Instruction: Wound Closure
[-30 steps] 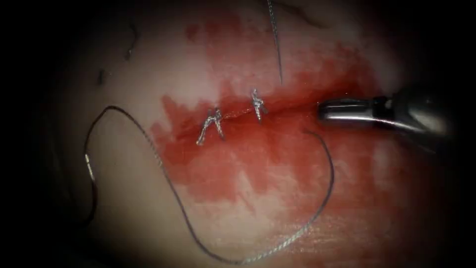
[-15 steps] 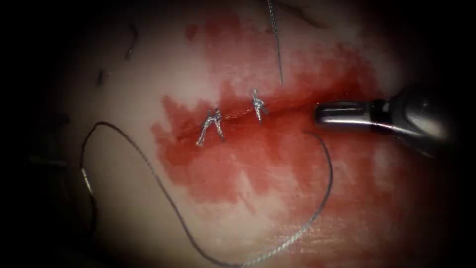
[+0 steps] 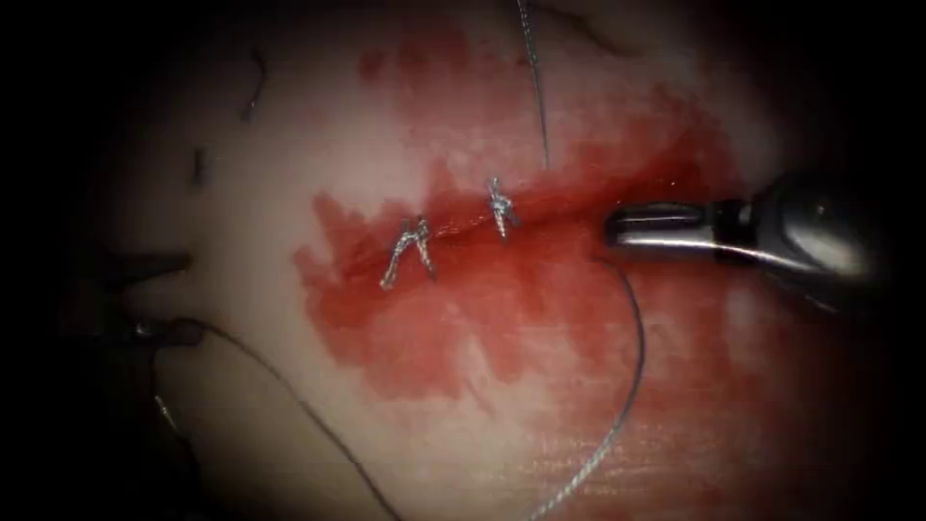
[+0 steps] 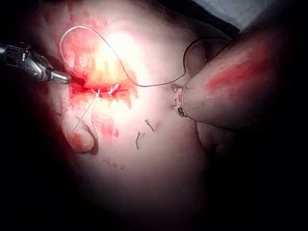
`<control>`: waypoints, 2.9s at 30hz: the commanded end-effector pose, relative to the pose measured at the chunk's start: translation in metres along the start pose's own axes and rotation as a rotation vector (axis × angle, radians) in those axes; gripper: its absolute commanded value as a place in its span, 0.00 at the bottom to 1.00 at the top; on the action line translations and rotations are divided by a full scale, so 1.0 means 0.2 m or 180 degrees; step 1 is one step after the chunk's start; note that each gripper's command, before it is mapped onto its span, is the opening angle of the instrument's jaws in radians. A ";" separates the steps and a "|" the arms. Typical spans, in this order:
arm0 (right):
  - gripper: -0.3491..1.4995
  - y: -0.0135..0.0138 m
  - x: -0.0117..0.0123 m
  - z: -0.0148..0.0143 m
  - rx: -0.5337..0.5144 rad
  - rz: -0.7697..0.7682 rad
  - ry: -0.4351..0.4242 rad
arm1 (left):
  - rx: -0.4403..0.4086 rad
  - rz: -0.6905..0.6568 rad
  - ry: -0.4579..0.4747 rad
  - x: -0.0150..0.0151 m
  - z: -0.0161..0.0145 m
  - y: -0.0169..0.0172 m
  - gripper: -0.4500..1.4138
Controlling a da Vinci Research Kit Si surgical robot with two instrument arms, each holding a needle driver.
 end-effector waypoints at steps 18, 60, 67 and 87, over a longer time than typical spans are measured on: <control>0.05 -0.001 -0.001 0.004 0.0002 -0.0002 0.0010 | -0.0575 -0.0172 0.0251 -0.003 -0.030 0.011 0.64; 0.06 -0.001 0.000 0.004 -0.0005 0.0009 0.0009 | -0.0345 -0.0509 0.0636 0.028 -0.036 0.034 0.05; 0.17 0.008 0.012 0.004 0.0011 0.0043 -0.0013 | -0.0223 0.0131 0.0826 0.056 -0.048 0.028 0.05; 0.07 -0.012 -0.010 0.029 0.0319 -0.0115 -0.0323 | -0.0368 0.0588 0.1401 0.136 -0.004 0.029 0.05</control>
